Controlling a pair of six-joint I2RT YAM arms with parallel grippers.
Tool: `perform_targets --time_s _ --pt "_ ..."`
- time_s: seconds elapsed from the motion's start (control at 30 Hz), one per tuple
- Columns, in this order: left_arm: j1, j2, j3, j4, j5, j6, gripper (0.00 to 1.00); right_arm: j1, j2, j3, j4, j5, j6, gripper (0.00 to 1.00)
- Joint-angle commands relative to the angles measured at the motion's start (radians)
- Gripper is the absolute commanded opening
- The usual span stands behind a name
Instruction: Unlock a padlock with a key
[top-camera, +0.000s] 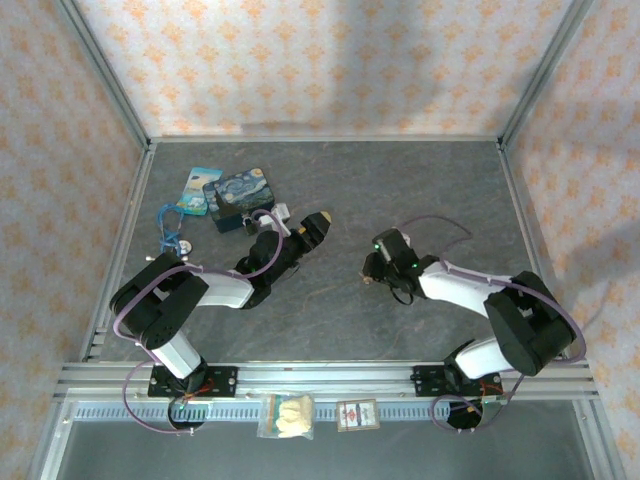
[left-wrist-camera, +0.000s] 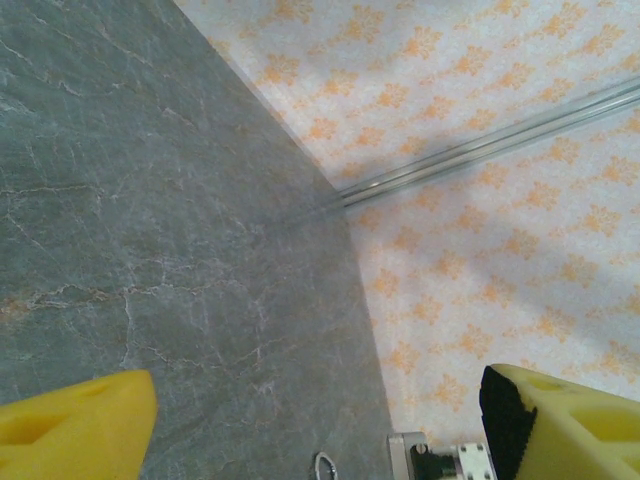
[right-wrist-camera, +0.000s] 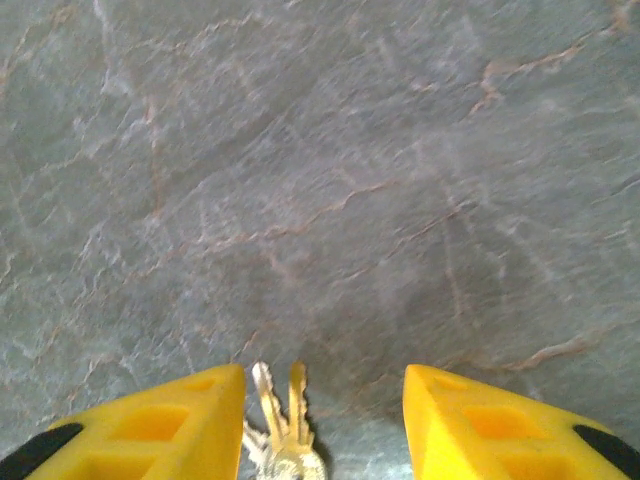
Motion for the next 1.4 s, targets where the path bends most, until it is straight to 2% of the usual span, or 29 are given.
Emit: perform_targets --time_s 0.0,0.23,0.63,0.97,1.03,1.2,1.37 --pt "0.011 -0.032 0.015 -0.013 -0.023 0.019 0.83 0.026 -0.005 -0.001 -0.023 0.009 0.019 0.46" --pt "0.014 -0.029 0.027 -0.016 -0.013 0.023 0.83 0.059 0.053 0.018 -0.036 0.028 0.042 0.45" --pt "0.024 -0.041 0.009 -0.010 -0.020 0.020 0.83 0.061 0.154 0.024 -0.087 0.098 0.081 0.31" --pt "0.031 -0.063 0.016 -0.023 -0.022 0.031 0.83 0.077 0.234 0.026 -0.158 0.169 0.103 0.27" --pt "0.031 -0.069 0.014 -0.024 -0.022 0.032 0.83 0.095 0.240 0.025 -0.165 0.200 0.112 0.22" --pt "0.031 -0.080 0.005 -0.029 -0.026 0.038 0.83 0.101 0.262 0.025 -0.136 0.224 0.099 0.01" --pt "0.031 -0.077 -0.004 -0.026 -0.014 0.034 0.83 0.099 0.231 0.054 -0.094 0.215 0.034 0.00"
